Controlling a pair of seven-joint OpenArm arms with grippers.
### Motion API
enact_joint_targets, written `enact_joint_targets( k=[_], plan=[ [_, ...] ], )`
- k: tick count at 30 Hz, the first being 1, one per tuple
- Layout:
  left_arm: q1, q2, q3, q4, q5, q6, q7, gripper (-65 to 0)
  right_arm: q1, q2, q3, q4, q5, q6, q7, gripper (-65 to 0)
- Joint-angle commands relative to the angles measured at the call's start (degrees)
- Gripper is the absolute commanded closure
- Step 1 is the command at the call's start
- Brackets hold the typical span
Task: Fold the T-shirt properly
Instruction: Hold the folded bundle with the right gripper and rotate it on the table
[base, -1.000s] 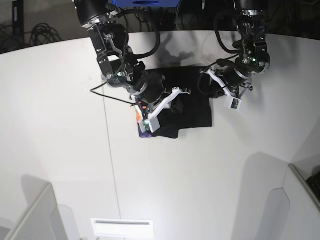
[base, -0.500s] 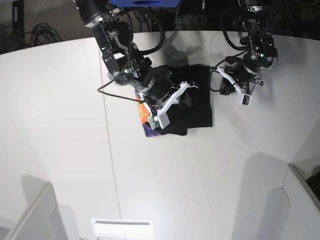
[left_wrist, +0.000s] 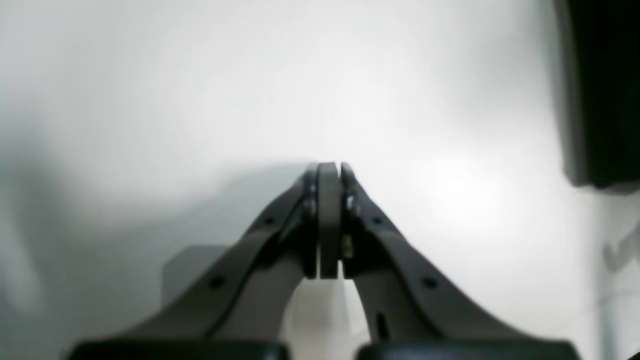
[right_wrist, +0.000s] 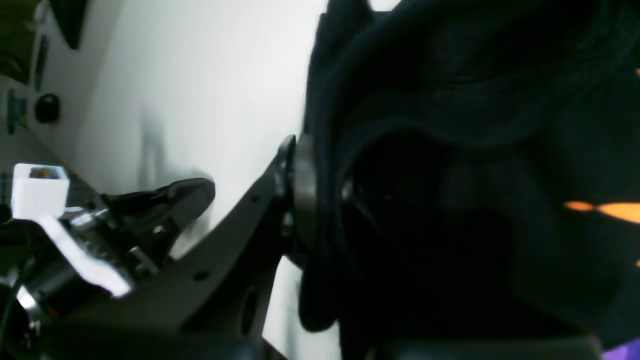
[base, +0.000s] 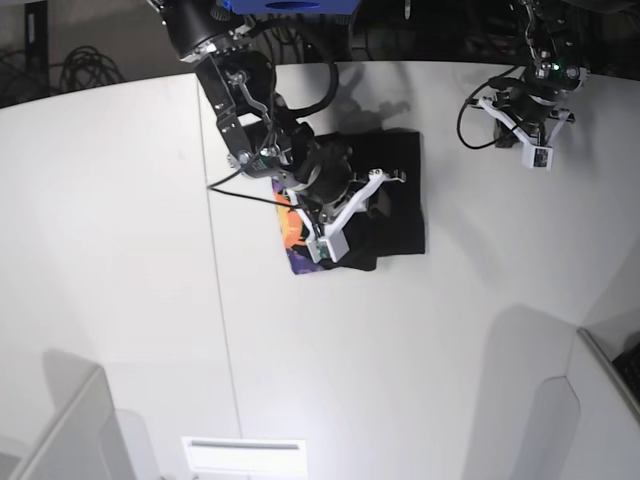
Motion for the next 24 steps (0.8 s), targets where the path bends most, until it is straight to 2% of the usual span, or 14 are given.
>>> enact_joint_targets(
  k=[1,21,24],
  plan=[
    [0.27,-0.47,-0.27,1.16,-0.33,0.05,-0.70,0.0,1.12,-0.50,-0.22,0.57,0.68,0.47,1.01,0.0],
    [0.27,-0.47,-0.27,0.89,-0.33,0.05,-0.70,0.0,1.73,-0.50,0.04,-2.86,0.85,0.47,1.09,0.0],
    [0.27,-0.47,-0.27,0.81,-0.33,0.05,-0.70,0.0,1.73,-0.50,0.04,-3.39,0.94,0.47,1.09,-11.6]
  ],
)
